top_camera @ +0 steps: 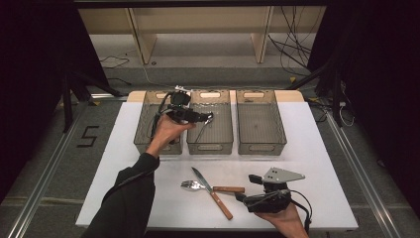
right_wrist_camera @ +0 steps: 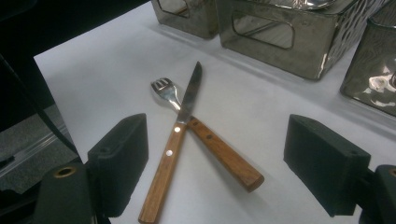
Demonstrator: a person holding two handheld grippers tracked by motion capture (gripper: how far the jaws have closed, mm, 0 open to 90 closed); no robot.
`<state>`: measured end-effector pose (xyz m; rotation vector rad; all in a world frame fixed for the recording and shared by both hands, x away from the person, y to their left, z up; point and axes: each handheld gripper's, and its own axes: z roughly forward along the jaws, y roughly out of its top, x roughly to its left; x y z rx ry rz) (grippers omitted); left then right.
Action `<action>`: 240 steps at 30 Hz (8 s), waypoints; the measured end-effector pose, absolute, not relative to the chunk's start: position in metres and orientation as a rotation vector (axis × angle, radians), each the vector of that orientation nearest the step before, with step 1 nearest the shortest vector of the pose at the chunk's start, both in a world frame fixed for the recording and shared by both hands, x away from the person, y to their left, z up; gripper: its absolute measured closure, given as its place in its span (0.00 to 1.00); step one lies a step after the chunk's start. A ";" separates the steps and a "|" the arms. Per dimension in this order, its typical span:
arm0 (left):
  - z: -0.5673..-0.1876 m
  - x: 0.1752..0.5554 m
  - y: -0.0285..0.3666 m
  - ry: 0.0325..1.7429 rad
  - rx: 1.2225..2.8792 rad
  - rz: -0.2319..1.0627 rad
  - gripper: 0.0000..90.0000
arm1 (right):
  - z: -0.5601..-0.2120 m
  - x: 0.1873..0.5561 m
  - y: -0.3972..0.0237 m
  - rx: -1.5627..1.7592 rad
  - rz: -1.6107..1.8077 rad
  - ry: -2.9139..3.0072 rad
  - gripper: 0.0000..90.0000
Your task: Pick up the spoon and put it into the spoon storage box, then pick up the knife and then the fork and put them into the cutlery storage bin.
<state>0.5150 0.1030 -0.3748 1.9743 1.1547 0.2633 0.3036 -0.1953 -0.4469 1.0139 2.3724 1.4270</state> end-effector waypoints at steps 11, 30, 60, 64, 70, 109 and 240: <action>-0.374 0.474 0.131 1.126 1.923 0.301 0.23 | -0.447 0.304 -0.194 1.018 1.418 2.374 0.25; -0.406 0.405 0.176 1.135 1.868 0.385 0.21 | -0.444 0.299 -0.181 1.020 1.365 2.406 0.26; -0.442 0.341 0.197 1.010 1.800 0.436 0.20 | -0.451 0.297 -0.139 1.011 1.207 2.522 0.28; -0.449 0.335 0.195 0.994 1.797 0.439 0.20 | -0.454 0.298 -0.132 1.021 1.174 2.555 0.29; -0.454 0.328 0.194 0.964 1.806 0.446 0.20 | -0.457 0.299 -0.126 1.040 1.143 2.581 0.29; -0.473 0.305 0.194 0.932 1.811 0.470 0.20 | -0.471 0.312 -0.102 1.150 0.960 2.653 0.45; -0.474 0.305 0.212 0.992 1.715 0.477 0.21 | -0.384 0.463 -0.197 1.463 1.064 2.334 0.86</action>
